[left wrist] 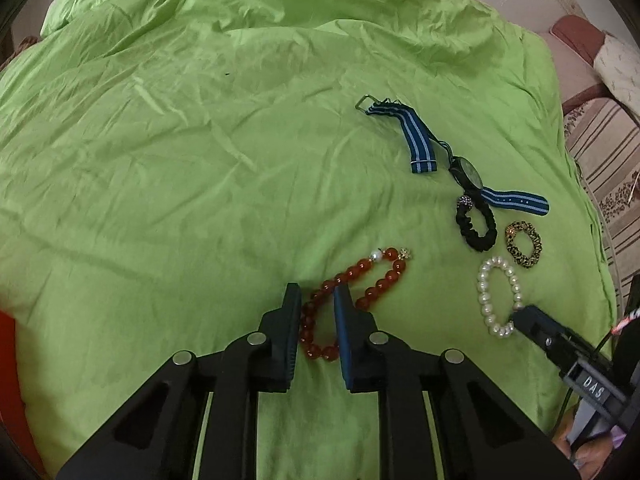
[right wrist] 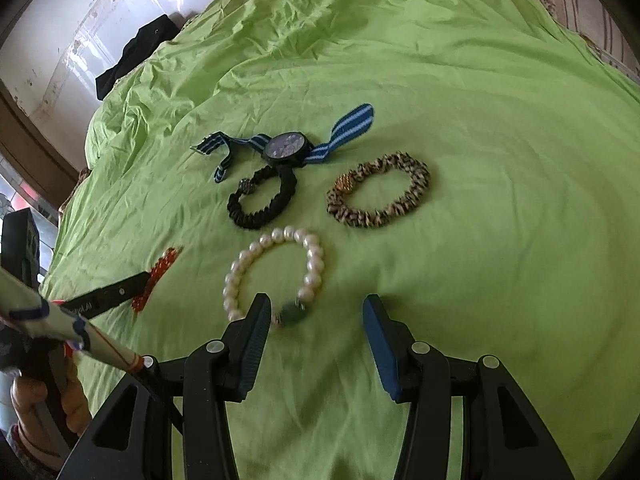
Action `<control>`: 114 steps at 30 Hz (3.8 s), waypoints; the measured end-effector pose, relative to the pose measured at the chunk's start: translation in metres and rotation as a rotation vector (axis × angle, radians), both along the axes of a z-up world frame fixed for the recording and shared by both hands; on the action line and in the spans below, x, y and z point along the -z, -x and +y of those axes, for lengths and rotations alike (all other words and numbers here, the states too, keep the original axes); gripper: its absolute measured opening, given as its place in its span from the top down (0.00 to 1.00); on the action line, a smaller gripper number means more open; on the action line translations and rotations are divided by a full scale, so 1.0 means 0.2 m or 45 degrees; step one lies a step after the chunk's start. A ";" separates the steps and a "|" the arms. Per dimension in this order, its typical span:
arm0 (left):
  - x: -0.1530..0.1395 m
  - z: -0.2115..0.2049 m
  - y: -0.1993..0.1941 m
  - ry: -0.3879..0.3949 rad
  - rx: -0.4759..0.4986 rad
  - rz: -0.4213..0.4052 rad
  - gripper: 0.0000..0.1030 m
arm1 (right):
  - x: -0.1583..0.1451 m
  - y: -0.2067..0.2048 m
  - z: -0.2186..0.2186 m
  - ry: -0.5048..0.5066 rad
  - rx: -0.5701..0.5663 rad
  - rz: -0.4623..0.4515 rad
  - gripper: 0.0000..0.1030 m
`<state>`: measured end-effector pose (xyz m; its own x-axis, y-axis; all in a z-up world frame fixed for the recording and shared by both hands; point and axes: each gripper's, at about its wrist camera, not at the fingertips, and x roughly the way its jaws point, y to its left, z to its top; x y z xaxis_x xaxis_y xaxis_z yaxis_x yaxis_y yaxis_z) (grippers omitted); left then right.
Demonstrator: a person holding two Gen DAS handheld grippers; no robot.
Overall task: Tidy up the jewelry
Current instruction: 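Grasp the red bead bracelet with left tool while right tool grasps pearl bracelet, then carry red bead and pearl bracelets into the red tray and release both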
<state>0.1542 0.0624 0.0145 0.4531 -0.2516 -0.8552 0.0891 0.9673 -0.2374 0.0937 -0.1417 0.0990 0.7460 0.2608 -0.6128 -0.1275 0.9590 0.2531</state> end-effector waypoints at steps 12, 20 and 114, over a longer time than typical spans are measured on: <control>-0.03 -0.17 0.03 -0.232 0.040 -0.079 0.93 | -0.01 -0.05 0.20 0.291 -0.036 -0.076 0.90; -0.29 -0.03 0.31 -0.142 0.004 -0.138 0.93 | -0.09 0.21 0.09 0.136 -0.045 -0.086 0.90; -0.74 1.25 1.24 -0.009 -0.551 -0.307 0.58 | -0.03 1.03 1.23 0.475 -0.550 -0.181 0.45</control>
<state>-0.0932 0.3121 0.1633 0.7000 0.0084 -0.7141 -0.2693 0.9292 -0.2531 -0.1119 0.1046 0.1054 0.7015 0.3456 -0.6233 -0.5347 0.8334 -0.1396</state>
